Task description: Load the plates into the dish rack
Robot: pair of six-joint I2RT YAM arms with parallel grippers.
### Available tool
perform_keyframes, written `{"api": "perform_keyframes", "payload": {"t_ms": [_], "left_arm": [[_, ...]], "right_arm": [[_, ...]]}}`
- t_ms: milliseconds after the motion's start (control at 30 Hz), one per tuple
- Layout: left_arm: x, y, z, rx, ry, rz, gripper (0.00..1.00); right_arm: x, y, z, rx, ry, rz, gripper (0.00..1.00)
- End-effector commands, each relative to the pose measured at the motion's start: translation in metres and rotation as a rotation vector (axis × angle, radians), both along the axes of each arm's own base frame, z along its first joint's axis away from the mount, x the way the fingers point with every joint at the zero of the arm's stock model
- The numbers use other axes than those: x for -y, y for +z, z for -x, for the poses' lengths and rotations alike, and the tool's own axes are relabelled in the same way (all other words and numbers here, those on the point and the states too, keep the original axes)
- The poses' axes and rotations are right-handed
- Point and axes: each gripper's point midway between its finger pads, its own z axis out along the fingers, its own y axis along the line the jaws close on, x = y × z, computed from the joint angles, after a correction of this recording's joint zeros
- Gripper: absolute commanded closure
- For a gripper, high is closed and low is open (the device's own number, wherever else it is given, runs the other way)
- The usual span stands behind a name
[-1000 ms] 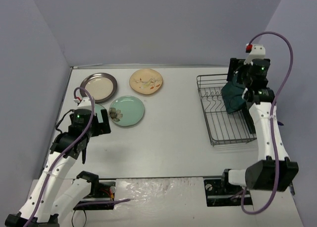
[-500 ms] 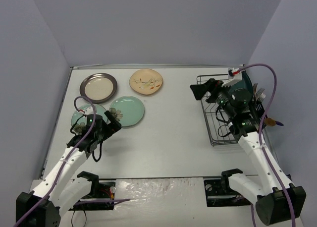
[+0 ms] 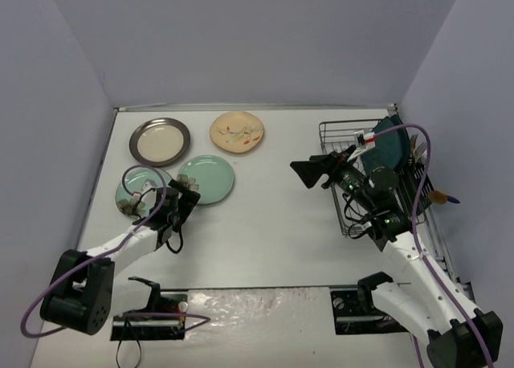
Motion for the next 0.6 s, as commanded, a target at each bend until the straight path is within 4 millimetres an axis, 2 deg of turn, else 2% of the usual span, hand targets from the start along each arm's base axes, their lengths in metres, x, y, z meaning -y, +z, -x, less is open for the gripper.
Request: {"api": "perform_keyframes", "payload": {"t_ms": [0, 133, 300, 567], "left_arm": [[0.002, 0.021, -0.036, 0.13, 0.086, 0.076, 0.17], [0.005, 0.012, -0.045, 0.127, 0.099, 0.101, 0.24], [0.009, -0.013, -0.049, 0.092, 0.109, 0.119, 0.37], [0.009, -0.03, -0.05, 0.079, 0.127, 0.129, 0.76]], "right_arm": [[-0.011, 0.021, 0.012, 0.106, 0.059, -0.042, 0.0], [-0.009, 0.017, 0.015, 0.106, 0.055, -0.038, 0.0], [-0.008, 0.017, 0.017, 0.111, 0.05, -0.035, 0.0], [-0.009, 0.005, 0.015, 0.086, 0.053, -0.013, 0.0]]}}
